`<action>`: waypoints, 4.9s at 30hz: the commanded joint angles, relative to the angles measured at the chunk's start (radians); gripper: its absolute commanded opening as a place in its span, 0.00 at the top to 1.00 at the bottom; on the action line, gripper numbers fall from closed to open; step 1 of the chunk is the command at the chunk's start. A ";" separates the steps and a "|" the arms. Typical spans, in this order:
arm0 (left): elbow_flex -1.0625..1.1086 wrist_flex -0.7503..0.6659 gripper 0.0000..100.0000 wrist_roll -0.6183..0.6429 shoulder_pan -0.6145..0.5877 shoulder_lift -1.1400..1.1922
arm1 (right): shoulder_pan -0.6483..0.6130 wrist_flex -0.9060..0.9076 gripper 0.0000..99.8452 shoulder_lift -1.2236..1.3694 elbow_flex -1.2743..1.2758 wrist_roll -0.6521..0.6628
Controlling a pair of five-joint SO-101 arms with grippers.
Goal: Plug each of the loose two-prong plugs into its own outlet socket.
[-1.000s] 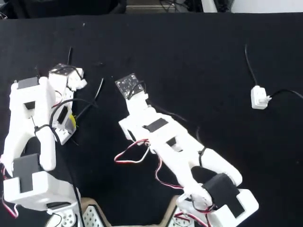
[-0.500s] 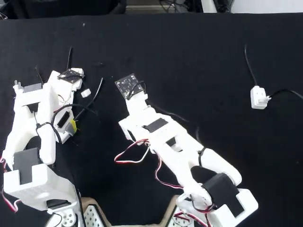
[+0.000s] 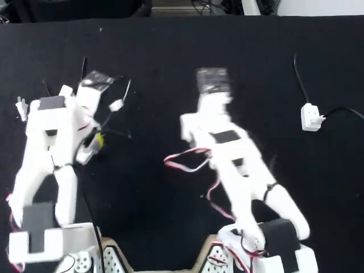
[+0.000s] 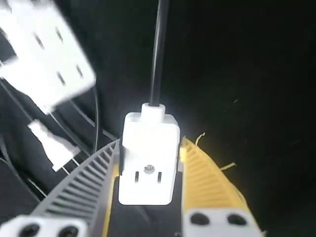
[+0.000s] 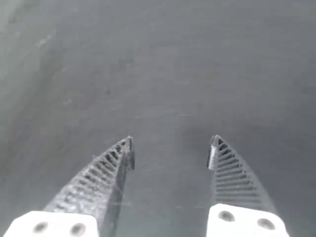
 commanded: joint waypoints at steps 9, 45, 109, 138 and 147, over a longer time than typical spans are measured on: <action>0.091 -0.196 0.91 0.285 0.348 -0.051 | 0.118 -0.023 0.77 -0.053 -0.019 -0.051; -0.018 -0.051 0.73 0.170 0.084 0.147 | 0.092 -0.023 0.77 -0.051 -0.008 -0.051; -0.047 -0.160 0.73 0.749 0.001 0.249 | 0.279 -0.051 0.77 -0.053 -0.050 -0.058; -0.010 -0.181 0.73 0.902 -0.044 0.338 | 0.216 -0.052 0.77 -0.053 -0.028 -0.051; -0.101 -0.092 0.73 0.787 -0.084 0.293 | 0.216 -0.052 0.77 -0.053 -0.027 -0.051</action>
